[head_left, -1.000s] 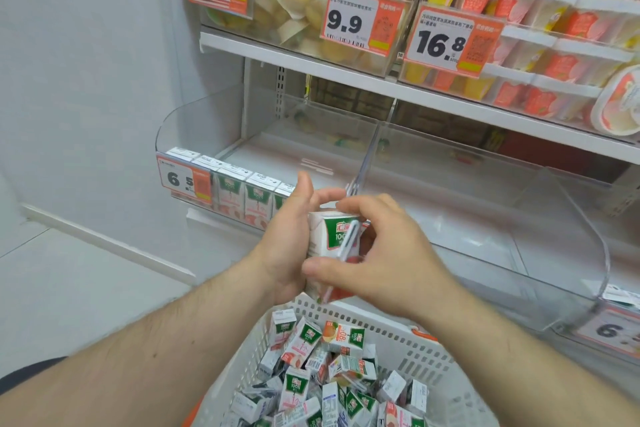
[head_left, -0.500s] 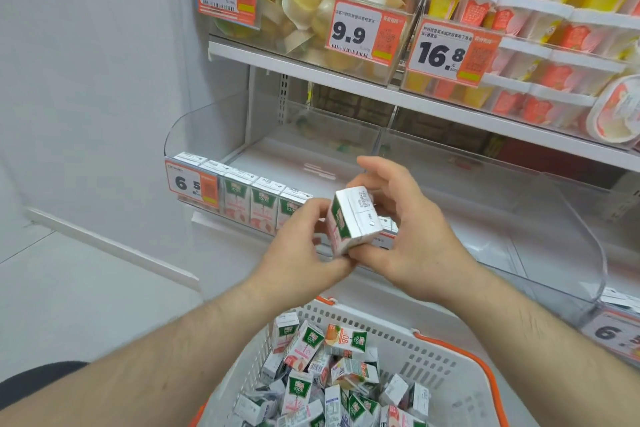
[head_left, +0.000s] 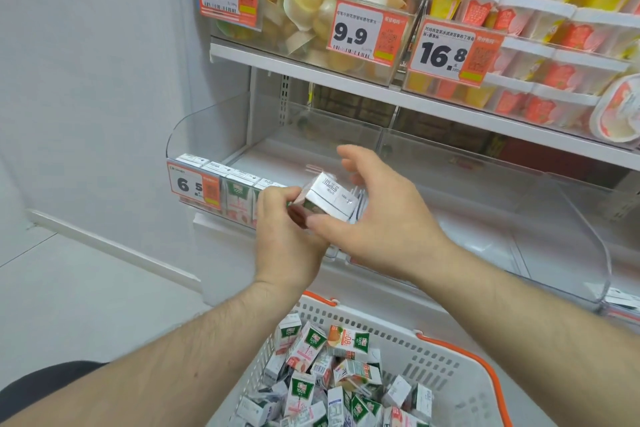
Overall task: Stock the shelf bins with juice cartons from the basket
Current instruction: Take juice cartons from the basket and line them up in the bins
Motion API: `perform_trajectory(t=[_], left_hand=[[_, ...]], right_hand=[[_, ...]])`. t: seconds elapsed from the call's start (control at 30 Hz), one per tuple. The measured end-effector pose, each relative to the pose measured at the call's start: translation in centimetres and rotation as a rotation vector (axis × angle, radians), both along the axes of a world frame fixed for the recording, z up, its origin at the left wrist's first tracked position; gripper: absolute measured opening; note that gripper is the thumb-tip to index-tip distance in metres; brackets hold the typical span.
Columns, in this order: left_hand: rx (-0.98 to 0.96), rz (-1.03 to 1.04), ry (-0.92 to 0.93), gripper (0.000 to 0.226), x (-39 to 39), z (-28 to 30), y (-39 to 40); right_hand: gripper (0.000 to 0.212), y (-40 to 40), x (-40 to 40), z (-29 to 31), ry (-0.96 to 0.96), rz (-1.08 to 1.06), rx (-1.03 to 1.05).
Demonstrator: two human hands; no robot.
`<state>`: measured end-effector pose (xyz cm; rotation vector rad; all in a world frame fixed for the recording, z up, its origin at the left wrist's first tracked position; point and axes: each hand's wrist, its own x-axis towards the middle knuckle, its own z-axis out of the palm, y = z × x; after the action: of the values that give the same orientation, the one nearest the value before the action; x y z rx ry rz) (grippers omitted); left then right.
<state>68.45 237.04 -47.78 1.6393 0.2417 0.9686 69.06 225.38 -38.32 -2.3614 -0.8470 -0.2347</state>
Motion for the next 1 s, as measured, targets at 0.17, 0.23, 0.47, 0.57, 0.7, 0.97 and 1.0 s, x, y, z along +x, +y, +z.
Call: perform_trajectory(t=[0.17,0.23,0.47,0.57,0.7,0.97,1.0], left_hand=[[-0.106,-0.093,0.058,0.05,0.4,0.7,0.8],[-0.362,-0.102,0.217,0.04,0.7,0.6,1.2],[-1.279,-0.487,0.523,0.046,1.3,0.5,1.9],[-1.405,-0.527,0.466,0.066,1.7,0.7,2.5],[-1.472,-0.563,0.437,0.077,1.7,0.8,2.8],[-1.491,-0.565,0.422,0.079,1.8,1.5,2.5],[-1.488,-0.565,0.42,0.079,1.8,1.5,2.4]], right_hand=[[0.029,3.0,2.4,2.7,-0.198,-0.112,-0.189],[0.021,3.8,4.7,4.7,-0.147,-0.135,-0.244],[0.014,7.0,10.8,3.1,-0.002,-0.115,-0.563],[0.012,8.0,11.4,1.9,0.177,-0.116,-0.694],[0.01,8.6,11.7,1.0,0.477,-0.091,-0.716],[0.07,9.5,12.2,-0.6,0.954,-0.039,-0.699],[0.068,9.6,12.3,-0.6,0.963,-0.039,-0.692]])
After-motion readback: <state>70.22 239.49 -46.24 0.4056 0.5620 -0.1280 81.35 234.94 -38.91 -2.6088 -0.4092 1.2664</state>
